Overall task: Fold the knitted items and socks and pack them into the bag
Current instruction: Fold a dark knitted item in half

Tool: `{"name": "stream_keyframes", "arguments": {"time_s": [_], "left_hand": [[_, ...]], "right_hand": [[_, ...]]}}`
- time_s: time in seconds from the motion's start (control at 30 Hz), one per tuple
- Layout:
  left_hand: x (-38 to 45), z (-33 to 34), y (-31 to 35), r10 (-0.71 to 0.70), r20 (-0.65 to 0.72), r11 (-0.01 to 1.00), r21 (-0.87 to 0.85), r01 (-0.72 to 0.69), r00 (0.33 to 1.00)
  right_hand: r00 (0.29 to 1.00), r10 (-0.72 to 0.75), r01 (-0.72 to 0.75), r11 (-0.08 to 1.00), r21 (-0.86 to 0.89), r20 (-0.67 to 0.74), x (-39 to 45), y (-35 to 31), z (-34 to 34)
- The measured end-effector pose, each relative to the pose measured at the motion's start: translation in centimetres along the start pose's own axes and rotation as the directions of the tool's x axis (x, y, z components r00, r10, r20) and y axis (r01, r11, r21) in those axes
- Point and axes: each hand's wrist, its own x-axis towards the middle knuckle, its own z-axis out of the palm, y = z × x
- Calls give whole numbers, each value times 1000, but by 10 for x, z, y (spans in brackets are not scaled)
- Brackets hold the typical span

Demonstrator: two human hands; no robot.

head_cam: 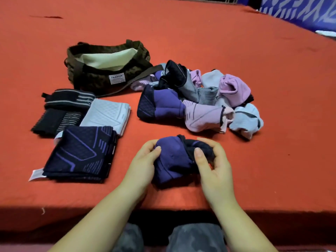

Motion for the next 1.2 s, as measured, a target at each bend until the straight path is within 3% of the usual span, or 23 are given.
{"name": "stream_keyframes", "arguments": {"time_s": [0.13, 0.2, 0.27, 0.3, 0.37, 0.53, 0.73, 0.9, 0.97, 1.07, 1.2], "left_hand": [[-5, -26, 6, -19, 46, 1000, 15, 18, 999], [-8, -38, 4, 87, 60, 963, 250, -99, 994], [-12, -47, 3, 238, 34, 821, 527, -220, 971], [-17, -49, 4, 301, 17, 780, 572, -256, 953], [-26, -45, 10, 308, 3, 816, 513, -266, 951], [-34, -30, 20, 114, 59, 940, 317, -127, 992], [-29, -28, 17, 24, 1, 971, 237, -23, 1000], [-23, -31, 26, -189, -7, 981, 49, 189, 982], [-21, -37, 31, -186, 5, 982, 28, 186, 983], [-19, -48, 38, -167, -28, 986, -2, 167, 986], [-18, -56, 46, -137, -104, 988, -85, 129, 985]], "right_hand": [[994, 53, -61, 995, 82, 99, -4, -9, 17], [991, 47, -54, 997, 56, 126, -4, -9, 22], [994, 38, -42, 998, 43, 103, -5, -9, 26], [996, 29, -32, 999, 42, 79, -5, -10, 27], [999, 12, -13, 999, 38, 40, -7, -13, 30], [998, 27, -22, 995, 99, -50, -16, -22, 44], [991, 48, -38, 996, 78, -129, -19, -31, 55], [951, 149, -140, 989, 53, -271, 4, -30, 38], [910, 284, -233, 953, 196, -303, 13, -29, 30], [845, 475, -307, 807, 505, -245, 20, -27, 20], [774, 594, -331, 676, 658, -220, 27, -20, 7]]}}
